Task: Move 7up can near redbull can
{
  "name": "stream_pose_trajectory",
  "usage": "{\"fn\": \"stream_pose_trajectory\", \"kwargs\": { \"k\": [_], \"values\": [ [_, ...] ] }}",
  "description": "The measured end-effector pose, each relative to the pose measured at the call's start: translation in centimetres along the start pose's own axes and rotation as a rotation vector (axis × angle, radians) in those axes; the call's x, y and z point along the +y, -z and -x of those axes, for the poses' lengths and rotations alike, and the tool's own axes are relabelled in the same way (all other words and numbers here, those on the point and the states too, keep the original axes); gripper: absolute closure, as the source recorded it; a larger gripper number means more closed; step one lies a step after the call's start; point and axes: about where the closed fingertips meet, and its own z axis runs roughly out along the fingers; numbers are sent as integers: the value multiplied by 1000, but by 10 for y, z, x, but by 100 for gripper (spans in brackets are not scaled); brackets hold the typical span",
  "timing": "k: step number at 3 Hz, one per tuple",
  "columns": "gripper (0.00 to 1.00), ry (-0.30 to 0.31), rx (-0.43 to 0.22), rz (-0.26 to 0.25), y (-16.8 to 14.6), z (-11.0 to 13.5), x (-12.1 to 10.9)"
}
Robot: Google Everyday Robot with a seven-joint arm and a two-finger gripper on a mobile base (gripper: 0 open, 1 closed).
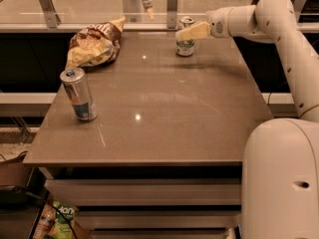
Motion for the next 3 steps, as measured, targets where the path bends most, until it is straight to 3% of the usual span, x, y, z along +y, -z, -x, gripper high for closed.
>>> {"fn": "stream_pose_trajectory", "kwargs": {
  "k": [1,3],
  "values": [
    [17,3,-7,48,-13,3,7],
    [64,4,-8,58,-19,4,10]
  ]
}}
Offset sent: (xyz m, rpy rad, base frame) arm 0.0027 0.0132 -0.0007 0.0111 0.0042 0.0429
